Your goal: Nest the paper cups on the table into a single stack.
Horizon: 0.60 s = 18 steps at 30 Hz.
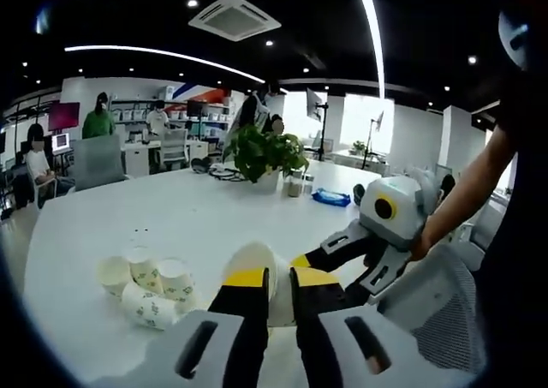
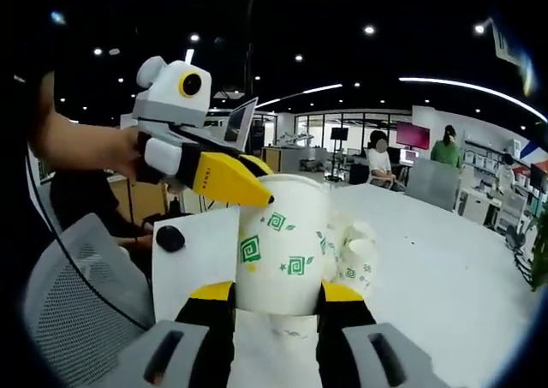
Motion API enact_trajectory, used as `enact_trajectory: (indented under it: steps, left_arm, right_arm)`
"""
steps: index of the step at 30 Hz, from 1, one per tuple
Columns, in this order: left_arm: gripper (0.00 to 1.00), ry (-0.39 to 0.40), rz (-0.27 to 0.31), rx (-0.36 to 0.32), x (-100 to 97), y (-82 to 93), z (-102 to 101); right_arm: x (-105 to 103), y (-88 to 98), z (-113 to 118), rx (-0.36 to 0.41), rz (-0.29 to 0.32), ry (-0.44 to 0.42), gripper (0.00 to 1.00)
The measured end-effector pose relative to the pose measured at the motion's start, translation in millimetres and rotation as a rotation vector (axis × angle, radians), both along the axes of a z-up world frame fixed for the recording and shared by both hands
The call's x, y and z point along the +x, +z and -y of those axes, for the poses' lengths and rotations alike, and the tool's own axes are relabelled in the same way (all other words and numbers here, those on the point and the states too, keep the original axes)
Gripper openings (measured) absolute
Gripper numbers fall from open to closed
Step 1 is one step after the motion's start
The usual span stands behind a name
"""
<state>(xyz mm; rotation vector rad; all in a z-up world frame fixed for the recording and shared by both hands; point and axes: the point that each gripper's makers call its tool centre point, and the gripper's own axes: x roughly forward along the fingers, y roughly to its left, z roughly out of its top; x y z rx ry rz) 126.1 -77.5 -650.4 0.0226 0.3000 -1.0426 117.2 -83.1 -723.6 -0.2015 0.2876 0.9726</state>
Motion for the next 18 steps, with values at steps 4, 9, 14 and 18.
enact_trajectory:
  steps: [4,9,14,18]
  left_arm:
    - [0.03,-0.045,0.056,0.026,-4.4,3.3,4]
    - [0.0,-0.099,0.075,0.032,-11.0,5.6,10]
    - [0.0,-0.1,0.105,0.06,-11.2,7.0,13]
    - [0.0,-0.083,0.122,0.101,-2.3,4.4,6]
  right_arm:
    - [2,-0.5,2,-0.005,0.004,-0.008,0.35]
    - [1,-0.9,4,-0.038,0.045,-0.013,0.35]
    - [3,2.3,7,0.028,0.023,-0.052,0.48]
    - [4,1.1,10,0.033,0.018,-0.068,0.55]
